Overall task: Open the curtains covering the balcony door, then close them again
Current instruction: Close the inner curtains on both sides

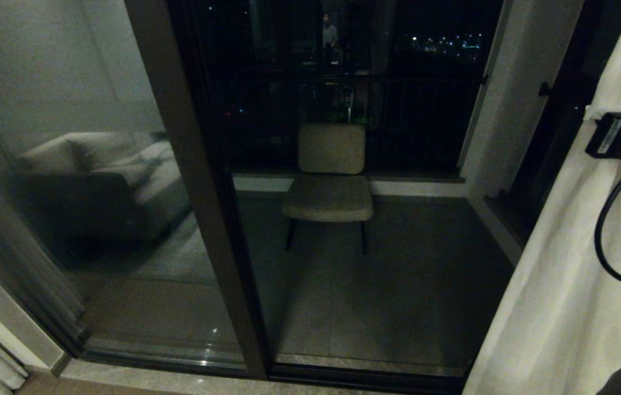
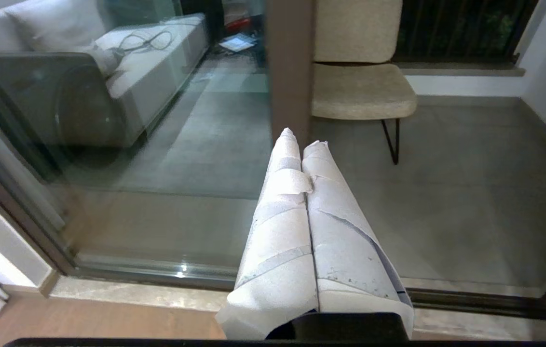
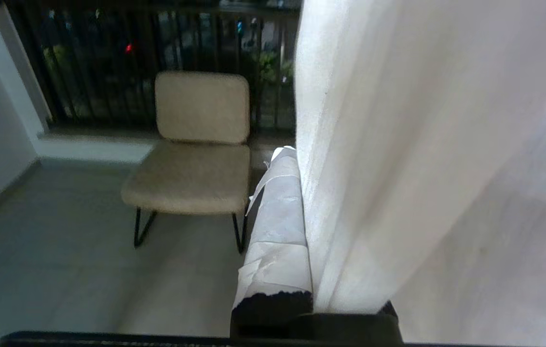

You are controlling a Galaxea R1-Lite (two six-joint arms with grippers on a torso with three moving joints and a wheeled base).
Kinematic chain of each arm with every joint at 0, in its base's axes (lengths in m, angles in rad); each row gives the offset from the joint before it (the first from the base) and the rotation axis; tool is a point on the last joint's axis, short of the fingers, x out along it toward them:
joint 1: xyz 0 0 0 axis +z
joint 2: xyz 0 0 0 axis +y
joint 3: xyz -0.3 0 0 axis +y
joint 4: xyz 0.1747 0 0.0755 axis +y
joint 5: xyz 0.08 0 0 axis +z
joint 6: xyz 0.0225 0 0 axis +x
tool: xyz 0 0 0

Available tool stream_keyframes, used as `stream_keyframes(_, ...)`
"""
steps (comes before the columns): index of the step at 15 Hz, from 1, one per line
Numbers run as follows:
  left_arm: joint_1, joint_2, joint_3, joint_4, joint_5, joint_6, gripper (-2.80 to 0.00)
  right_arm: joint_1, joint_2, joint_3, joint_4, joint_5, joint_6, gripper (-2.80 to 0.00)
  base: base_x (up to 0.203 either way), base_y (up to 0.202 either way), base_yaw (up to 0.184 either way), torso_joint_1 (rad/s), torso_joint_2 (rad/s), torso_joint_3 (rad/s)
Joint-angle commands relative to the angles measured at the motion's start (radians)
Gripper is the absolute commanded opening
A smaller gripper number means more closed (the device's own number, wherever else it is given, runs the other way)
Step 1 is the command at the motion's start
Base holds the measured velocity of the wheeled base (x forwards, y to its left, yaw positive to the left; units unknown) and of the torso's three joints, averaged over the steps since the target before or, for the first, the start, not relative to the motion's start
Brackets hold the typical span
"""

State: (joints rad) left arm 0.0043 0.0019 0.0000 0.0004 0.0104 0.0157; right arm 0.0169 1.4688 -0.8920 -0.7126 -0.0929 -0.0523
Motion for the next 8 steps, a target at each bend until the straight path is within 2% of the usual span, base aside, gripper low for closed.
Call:
stream_keyframes(1, -0.001, 0.0, 0.0, 0.0, 0.0, 0.0, -2.8, 0.028, 0.04, -0.016, -0.027, -0.022, 0.0, -2.8, 0.0, 0.19, -0.002, 0.007, 0.0, 0.002)
stream_keyframes(5, -0.001, 0.0, 0.0, 0.0, 0.0, 0.0, -2.8, 0.072, 0.055, -0.035, -0.026, -0.039, 0.0, -2.8, 0.0, 0.181, -0.001, 0.0, 0.0, 0.003)
stream_keyframes(8, -0.001, 0.0, 0.0, 0.0, 0.0, 0.0, -2.8, 0.074, 0.068, -0.053, -0.027, -0.048, 0.0, -2.8, 0.0, 0.196, 0.0, 0.008, 0.0, 0.003)
